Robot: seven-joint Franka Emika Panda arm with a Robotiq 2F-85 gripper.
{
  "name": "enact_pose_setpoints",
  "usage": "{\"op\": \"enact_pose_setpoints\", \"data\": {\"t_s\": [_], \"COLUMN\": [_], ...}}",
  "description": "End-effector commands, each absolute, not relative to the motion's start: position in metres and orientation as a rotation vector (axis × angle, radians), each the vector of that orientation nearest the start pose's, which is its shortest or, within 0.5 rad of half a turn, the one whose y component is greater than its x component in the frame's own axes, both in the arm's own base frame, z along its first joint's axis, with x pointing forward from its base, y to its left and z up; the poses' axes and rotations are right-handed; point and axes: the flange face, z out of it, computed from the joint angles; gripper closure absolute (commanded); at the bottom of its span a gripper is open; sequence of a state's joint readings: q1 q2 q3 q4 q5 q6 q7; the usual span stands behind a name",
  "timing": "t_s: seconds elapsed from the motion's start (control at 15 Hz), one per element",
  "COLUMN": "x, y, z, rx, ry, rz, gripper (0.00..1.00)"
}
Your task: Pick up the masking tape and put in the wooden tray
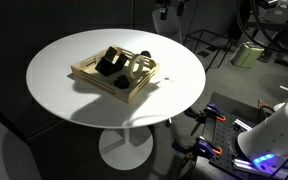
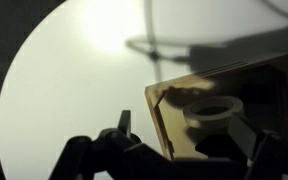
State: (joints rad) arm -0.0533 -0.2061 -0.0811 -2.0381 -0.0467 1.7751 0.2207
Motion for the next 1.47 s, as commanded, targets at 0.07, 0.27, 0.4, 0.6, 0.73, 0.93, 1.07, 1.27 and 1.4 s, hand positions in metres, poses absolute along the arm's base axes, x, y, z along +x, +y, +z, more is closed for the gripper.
{"op": "enact_pose_setpoints", "data": {"t_s": [0.07,0.27,0.4,0.6,0.73,0.93,1.07,1.27,1.4], "x": [0.464,0.458,0.461,0.464,0.466,0.468,0.467,0.475,0.473], "y": [-0.082,-0.087,-0.089,-0.088,-0.086,-0.085,-0.084,-0.081,-0.081], "z": [0.548,0.549,0.548,0.545,0.545,0.544,0.545,0.541,0.542], "rx": [-3.201,-3.256,-3.266,-3.241,-3.216,-3.175,-3.135,-3.153,-3.15], "ry": [0.443,0.248,0.127,0.034,0.012,0.031,0.052,0.077,0.079], "rz": [0.217,0.226,0.188,0.106,0.038,-0.034,-0.068,-0.024,-0.03], "gripper": [0.0,0.0,0.0,0.0,0.0,0.0,0.0,0.0,0.0]}}
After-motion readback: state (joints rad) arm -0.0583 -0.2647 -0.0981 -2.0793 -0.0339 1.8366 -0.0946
